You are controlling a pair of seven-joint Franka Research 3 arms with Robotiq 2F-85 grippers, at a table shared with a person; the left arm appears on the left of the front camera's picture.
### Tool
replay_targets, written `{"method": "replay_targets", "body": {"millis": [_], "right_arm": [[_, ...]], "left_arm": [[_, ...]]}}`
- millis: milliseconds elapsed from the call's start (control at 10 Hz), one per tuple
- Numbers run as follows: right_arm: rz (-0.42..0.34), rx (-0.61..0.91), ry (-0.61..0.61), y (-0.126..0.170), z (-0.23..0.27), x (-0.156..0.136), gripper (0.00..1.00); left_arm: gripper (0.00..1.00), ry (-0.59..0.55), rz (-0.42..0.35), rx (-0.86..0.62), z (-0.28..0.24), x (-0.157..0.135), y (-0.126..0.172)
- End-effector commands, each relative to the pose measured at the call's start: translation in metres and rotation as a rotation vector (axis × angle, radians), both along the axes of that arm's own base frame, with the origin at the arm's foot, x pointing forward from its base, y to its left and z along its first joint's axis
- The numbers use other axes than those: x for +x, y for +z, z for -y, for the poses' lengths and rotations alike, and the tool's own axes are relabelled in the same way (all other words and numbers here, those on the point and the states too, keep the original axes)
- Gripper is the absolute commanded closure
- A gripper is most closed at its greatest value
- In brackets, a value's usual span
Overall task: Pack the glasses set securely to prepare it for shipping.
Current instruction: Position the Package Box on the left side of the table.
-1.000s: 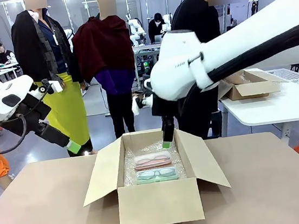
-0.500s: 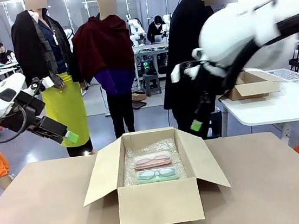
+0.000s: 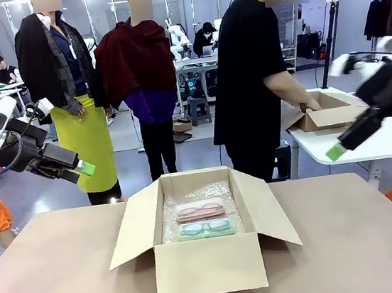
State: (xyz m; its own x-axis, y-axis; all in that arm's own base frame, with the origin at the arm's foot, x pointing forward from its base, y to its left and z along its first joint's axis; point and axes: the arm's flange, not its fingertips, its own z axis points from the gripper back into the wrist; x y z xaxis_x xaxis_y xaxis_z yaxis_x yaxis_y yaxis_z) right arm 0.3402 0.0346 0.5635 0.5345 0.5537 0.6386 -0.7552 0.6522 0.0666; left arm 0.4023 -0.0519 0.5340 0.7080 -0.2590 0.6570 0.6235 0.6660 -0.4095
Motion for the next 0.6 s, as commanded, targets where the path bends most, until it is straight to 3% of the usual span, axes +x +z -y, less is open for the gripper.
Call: {"method": "replay_targets", "body": {"millis": [0, 200, 400, 500], "right_arm": [[-0.034, 0.064, -0.119, -0.005, 0.017, -0.021, 0.0], [-0.037, 0.126, -0.229, -0.007, 0.048, -0.04, 0.0], [-0.022, 0.1, -0.158, -0.001, 0.044, -0.025, 0.0], [-0.022, 0.1, -0.158, -0.001, 0.044, -0.025, 0.0]], "left_arm": [[0.0, -0.02, -0.002, -0.019, -0.008, 0.006, 0.0], [0.0, -0.018, -0.031, -0.049, -0.019, 0.008, 0.001], [0.0, -0.017, -0.123, -0.119, -0.033, 0.021, -0.004], [0.0, 0.04, -0.176, -0.167, -0.045, 0.038, -0.015]]}}
